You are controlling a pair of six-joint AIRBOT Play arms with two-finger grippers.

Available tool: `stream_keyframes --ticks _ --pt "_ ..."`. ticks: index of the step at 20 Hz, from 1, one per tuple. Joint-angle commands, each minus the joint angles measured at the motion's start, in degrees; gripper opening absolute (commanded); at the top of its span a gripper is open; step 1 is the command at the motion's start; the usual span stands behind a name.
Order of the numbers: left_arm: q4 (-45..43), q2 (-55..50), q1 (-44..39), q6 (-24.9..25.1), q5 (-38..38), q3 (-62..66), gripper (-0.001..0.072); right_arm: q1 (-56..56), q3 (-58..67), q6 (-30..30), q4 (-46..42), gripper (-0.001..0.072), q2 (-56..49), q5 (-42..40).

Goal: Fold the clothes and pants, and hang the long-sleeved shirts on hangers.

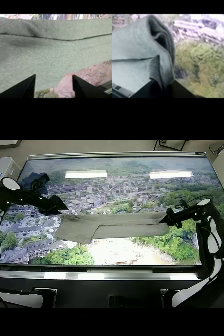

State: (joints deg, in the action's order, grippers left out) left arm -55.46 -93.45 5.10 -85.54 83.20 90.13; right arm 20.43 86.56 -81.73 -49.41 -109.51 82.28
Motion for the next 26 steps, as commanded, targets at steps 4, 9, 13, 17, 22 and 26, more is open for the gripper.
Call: stream_keyframes --ticks 4,9,13,17,22,26 --pt "0.1 -0.6 -12.8 0.0 -11.3 -1.5 0.0120 -2.9 0.1 0.7 4.2 0.0046 12.6 8.5" --pt "5.2 -8.7 -30.4 -1.5 -23.8 -3.7 0.0035 -9.8 0.1 -6.9 3.1 0.0046 27.7 9.3" --pt "24.8 -16.0 -38.4 -1.5 -33.4 -3.7 0.0029 -14.4 0.1 -12.1 3.1 0.0046 37.0 9.2" --pt "39.3 -20.5 -46.7 -1.5 -39.8 -3.7 0.0029 -16.5 0.1 -15.1 3.1 0.0046 43.7 7.4" --pt "55.1 -22.0 -54.2 -1.5 -55.9 -2.1 0.0028 -16.5 0.1 -15.3 2.7 0.0046 44.4 4.6" --pt "50.1 -21.4 -47.3 6.1 -50.2 -1.6 0.0025 -17.0 0.1 -14.7 3.0 0.0046 38.9 3.5"
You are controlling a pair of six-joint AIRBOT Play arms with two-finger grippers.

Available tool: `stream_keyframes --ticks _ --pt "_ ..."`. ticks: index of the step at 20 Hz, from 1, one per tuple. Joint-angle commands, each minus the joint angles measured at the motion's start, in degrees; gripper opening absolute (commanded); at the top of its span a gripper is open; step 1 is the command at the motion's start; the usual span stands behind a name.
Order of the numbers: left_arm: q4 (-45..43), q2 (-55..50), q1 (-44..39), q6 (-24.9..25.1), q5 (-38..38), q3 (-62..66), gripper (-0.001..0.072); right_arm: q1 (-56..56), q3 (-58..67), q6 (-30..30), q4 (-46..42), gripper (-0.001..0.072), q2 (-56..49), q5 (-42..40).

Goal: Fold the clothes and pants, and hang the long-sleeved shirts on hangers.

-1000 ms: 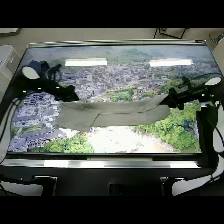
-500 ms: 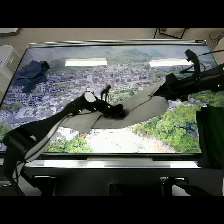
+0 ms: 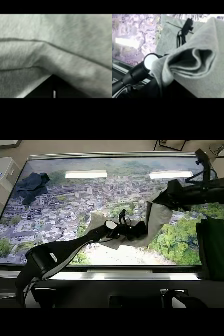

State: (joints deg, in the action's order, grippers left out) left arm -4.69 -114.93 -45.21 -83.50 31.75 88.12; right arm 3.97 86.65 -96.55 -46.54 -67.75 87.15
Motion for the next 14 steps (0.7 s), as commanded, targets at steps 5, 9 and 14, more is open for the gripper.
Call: stream_keyframes --ticks 5,9,14 --pt "-26.1 10.3 23.6 4.0 18.8 0.4 0.0025 -11.1 0.0 1.5 2.8 0.0047 -12.6 -12.0" --pt "-32.5 25.1 39.7 4.4 28.2 0.4 0.0026 -21.2 0.0 0.7 4.3 0.0048 -23.4 -21.0" --pt "-33.0 41.8 49.2 6.6 33.4 0.4 0.0027 -30.6 0.0 0.6 15.0 0.0050 -37.8 -31.7"
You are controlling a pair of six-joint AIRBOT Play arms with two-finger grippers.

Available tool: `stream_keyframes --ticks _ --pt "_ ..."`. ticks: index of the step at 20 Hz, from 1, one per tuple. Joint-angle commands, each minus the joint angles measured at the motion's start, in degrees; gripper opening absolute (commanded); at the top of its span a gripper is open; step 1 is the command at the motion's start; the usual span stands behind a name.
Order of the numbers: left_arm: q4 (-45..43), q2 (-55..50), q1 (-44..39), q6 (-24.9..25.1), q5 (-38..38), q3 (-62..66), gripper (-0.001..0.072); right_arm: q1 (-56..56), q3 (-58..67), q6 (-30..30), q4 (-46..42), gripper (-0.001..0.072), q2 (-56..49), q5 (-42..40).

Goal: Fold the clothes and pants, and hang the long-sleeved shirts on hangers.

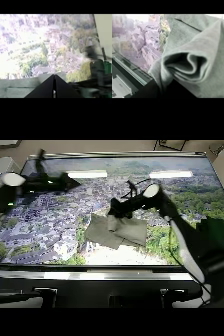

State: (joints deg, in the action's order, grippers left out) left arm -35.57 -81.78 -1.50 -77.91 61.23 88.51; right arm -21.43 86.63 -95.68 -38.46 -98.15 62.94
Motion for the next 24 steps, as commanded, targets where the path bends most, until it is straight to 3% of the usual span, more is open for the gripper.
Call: stream_keyframes --ticks 1,2,3,4,6,8,13,15,17,20,22,24 --pt "-2.5 11.1 5.8 1.0 3.9 0.0 0.0027 -6.4 0.0 -0.2 10.1 0.0069 -9.3 -8.8" --pt "-3.1 12.9 5.7 1.0 3.9 0.0 0.0027 -7.1 0.0 0.4 12.8 0.0184 -10.6 -9.5" --pt "-3.7 14.3 5.7 1.0 4.0 0.0 0.0027 -7.3 0.0 1.4 15.3 0.0467 -11.2 -9.5" --pt "-3.7 15.1 5.7 1.0 4.1 0.0 0.0027 -6.9 0.0 4.2 17.0 0.0679 -11.1 -9.0" --pt "-4.2 15.6 5.7 1.0 4.2 0.0 0.0027 -3.7 0.0 7.9 17.7 0.0683 -9.1 -4.8" --pt "-4.7 15.6 5.7 1.0 4.1 0.0 0.0027 2.6 0.0 8.7 12.9 0.0683 -5.5 1.5" --pt "-6.1 15.6 5.7 1.0 4.2 0.0 0.0027 22.0 -0.4 0.9 -20.7 0.0680 3.9 21.6" --pt "-6.3 15.6 5.7 1.0 4.2 0.0 0.0027 26.9 -4.5 0.3 -28.2 0.0676 6.0 24.6" --pt "-7.4 15.6 5.7 1.0 4.6 0.0 0.0027 29.8 -13.1 1.1 -25.6 0.0674 7.5 21.3" --pt "-7.8 15.6 5.7 0.8 5.8 0.0 0.0027 29.6 -22.9 9.2 -13.0 0.0673 7.5 13.3" --pt "-7.8 15.6 5.7 0.8 6.0 0.0 0.0027 29.6 -26.4 12.7 -5.2 0.0672 7.1 7.9" --pt "-7.8 15.6 5.7 0.4 6.3 0.0 0.0028 29.6 -26.7 12.9 -3.3 0.0671 6.0 5.8"
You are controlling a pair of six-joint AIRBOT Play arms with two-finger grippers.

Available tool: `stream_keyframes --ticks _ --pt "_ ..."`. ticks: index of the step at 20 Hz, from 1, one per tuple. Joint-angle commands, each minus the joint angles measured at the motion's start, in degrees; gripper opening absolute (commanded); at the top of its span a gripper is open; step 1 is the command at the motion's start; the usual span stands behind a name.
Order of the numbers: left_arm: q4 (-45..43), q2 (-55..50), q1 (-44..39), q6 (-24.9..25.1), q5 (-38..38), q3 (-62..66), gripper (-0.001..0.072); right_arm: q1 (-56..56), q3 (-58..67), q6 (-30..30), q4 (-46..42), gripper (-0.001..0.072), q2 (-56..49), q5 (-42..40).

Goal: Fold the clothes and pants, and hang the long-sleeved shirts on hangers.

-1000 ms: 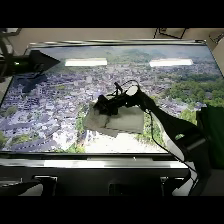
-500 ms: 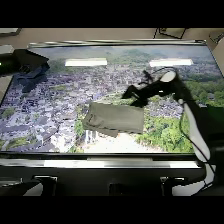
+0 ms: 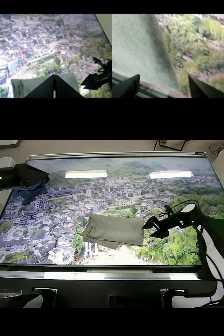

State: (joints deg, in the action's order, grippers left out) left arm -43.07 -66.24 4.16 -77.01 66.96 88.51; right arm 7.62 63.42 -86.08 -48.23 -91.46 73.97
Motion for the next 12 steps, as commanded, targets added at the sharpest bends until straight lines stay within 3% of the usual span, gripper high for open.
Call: stream_keyframes --ticks 1,7,8,9,11,12 --pt "-0.3 0.0 0.0 -0.5 0.6 0.0 0.0028 0.5 -3.5 4.3 7.8 0.0670 -1.5 -5.4" --pt "-0.2 0.0 0.0 -0.6 0.6 0.0 0.0028 -2.4 -3.5 7.9 11.6 0.0610 -5.7 -5.1" --pt "-0.2 0.0 0.0 -0.6 0.6 0.0 0.0027 -3.6 -3.5 9.1 11.6 0.0563 -6.1 -5.6" --pt "-0.2 0.0 0.0 -1.1 0.6 0.0 0.0028 -4.4 -3.5 10.2 11.6 0.0460 -6.4 -6.3" --pt "-0.2 0.1 0.0 -1.4 0.7 0.0 0.0028 -4.6 -3.3 12.2 11.8 0.0084 -6.4 -6.9" --pt "-0.2 0.1 0.0 -1.4 0.6 0.0 0.0028 -4.0 -2.8 13.1 12.0 0.0048 -6.0 -6.1"
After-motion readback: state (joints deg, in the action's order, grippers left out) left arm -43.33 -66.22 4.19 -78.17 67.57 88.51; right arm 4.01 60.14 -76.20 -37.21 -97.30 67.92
